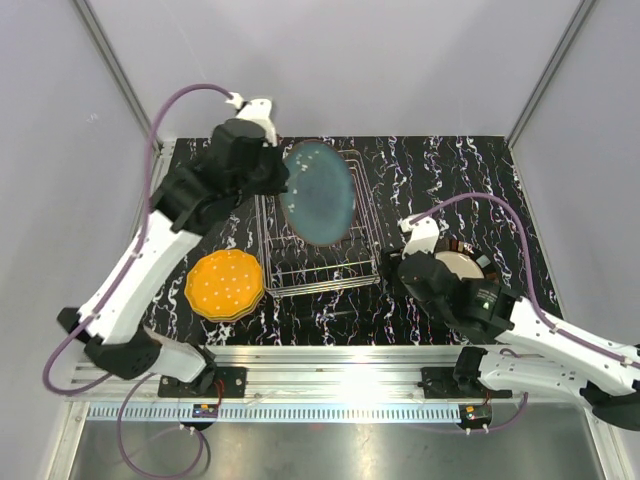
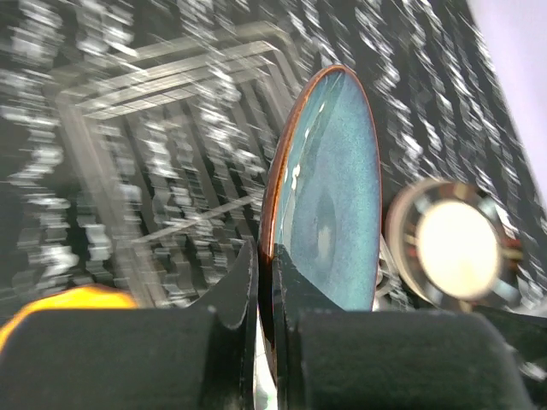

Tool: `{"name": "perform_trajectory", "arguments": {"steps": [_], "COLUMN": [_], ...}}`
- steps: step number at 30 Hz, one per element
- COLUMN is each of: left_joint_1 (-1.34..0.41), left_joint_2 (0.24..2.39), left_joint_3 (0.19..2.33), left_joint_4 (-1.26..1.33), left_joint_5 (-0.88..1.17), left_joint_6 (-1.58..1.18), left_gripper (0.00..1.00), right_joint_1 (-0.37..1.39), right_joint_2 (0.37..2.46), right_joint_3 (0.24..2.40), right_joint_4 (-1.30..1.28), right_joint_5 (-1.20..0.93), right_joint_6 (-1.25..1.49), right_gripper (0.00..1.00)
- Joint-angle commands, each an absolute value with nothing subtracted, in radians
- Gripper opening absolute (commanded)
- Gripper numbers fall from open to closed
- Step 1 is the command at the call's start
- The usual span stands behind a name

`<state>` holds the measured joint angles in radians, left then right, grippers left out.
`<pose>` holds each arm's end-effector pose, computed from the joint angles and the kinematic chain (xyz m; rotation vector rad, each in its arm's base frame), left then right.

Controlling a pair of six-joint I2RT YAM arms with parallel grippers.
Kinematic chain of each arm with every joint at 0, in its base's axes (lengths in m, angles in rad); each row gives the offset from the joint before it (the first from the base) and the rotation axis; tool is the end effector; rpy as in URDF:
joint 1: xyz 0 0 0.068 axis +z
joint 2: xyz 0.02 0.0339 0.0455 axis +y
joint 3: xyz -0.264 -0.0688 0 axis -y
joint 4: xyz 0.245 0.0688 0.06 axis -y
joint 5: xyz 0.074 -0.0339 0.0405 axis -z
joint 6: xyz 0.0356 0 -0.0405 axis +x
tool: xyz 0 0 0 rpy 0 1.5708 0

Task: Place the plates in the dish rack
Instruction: Insert the plate into the dish rack

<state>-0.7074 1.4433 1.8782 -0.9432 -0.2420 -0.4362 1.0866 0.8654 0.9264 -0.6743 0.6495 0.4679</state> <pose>0.2170 -0.1743 0.4802 0.1345 2.0898 -0.4506 0.0998 0.1435 0.3304 -0.2795 2.0372 0.2512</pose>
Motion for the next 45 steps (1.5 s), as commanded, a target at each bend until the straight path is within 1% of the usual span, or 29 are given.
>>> {"name": "perform_trajectory", "arguments": {"steps": [1, 2, 5, 14, 23, 37, 45], "left_joint_1": [-0.712, -0.712, -0.712, -0.712, -0.712, -0.712, -0.712], "left_joint_2": [1.341, 1.319, 1.298, 1.322, 1.403, 1.488, 1.512], "left_joint_3": [1.876, 1.872, 1.844, 1.842, 1.91, 1.933, 1.919], "left_joint_4": [-0.893, -0.906, -0.959, -1.141, -1.302, -1.345, -1.339], "left_joint_5": [-0.406, -0.466, -0.546, -0.676, -0.718, -0.781, -0.819], "left_joint_6": [-0.376, -0.364, -0.348, -0.342, -0.402, -0.43, -0.419], "left_gripper": [0.0, 0.0, 0.0, 0.0, 0.0, 0.0, 0.0], "right_joint_1": [1.095, 1.095, 1.095, 1.095, 1.095, 1.094, 1.095], "right_joint_2": [0.883, 0.89, 0.902, 0.877, 0.838, 0.804, 0.787], "right_joint_3": [0.957, 0.956, 0.95, 0.89, 0.833, 0.772, 0.753], "right_joint_4": [-0.624, -0.626, -0.63, -0.638, -0.641, -0.618, -0.598], "right_joint_5": [0.728, 0.738, 0.768, 0.811, 0.833, 0.864, 0.876], "right_joint_6": [0.48, 0.483, 0.492, 0.502, 0.5, 0.482, 0.466], "right_gripper": [0.67, 0.67, 0.68, 0.69, 0.72, 0.8, 0.82]}}
